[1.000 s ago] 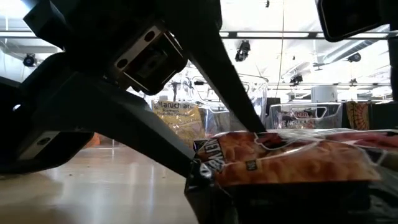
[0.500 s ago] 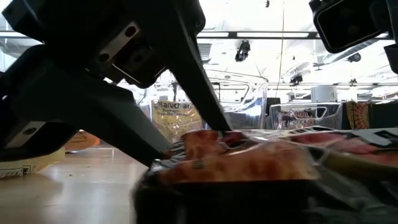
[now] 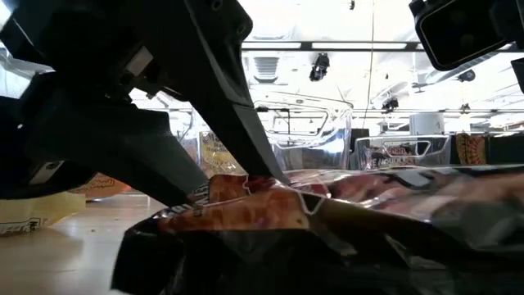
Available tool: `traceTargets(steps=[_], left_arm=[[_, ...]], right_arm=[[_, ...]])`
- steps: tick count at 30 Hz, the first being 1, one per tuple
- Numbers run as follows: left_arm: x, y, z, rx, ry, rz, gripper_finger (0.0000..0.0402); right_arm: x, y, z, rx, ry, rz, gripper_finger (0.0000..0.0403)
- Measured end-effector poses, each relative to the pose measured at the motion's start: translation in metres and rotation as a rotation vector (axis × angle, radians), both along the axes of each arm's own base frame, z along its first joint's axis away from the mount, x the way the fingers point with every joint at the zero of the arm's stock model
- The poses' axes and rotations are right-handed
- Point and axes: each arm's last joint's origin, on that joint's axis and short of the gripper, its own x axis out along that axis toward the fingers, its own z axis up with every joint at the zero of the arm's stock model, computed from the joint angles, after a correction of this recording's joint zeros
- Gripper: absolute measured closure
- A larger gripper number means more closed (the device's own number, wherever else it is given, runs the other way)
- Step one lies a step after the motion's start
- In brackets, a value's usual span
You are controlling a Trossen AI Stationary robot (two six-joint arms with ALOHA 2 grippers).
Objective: Sort Maruchan noodles
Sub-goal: Put the left black noodle pack into the top right transparent bin
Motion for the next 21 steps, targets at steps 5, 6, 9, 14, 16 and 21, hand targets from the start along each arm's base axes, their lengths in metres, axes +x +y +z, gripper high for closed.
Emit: traceTargets(steps=[5, 6, 9, 14, 16, 21], left_arm=[[0.000, 0.000, 0.001, 0.018, -0.015, 0.002, 0.0306], [0.000, -0.001, 0.002, 0.029, -0.023, 0.000, 0.0306], [0.001, -0.001, 0.008, 0.074, -0.051, -0.023, 0.0307], [0.003, -0.002, 0.016, 0.085, -0.076, -0.048, 0.0307], [0.003, -0.002, 0.017, 0.089, -0.078, -0.051, 0.0307], [0.002, -0.001, 0.019, 0.100, -0.080, -0.056, 0.0306]], right_arm=[[-0.001, 0.001, 0.000, -0.002, -0.002, 0.009, 0.0268], [-0.001, 0.002, 0.000, -0.004, -0.004, 0.012, 0.0268], [-0.002, 0.002, 0.001, -0.004, -0.007, 0.016, 0.0268], [-0.002, 0.002, 0.001, -0.007, -0.009, 0.020, 0.0268], [-0.002, 0.002, 0.001, -0.008, -0.010, 0.021, 0.0268], [-0.003, 0.003, 0.001, -0.009, -0.011, 0.025, 0.0268]])
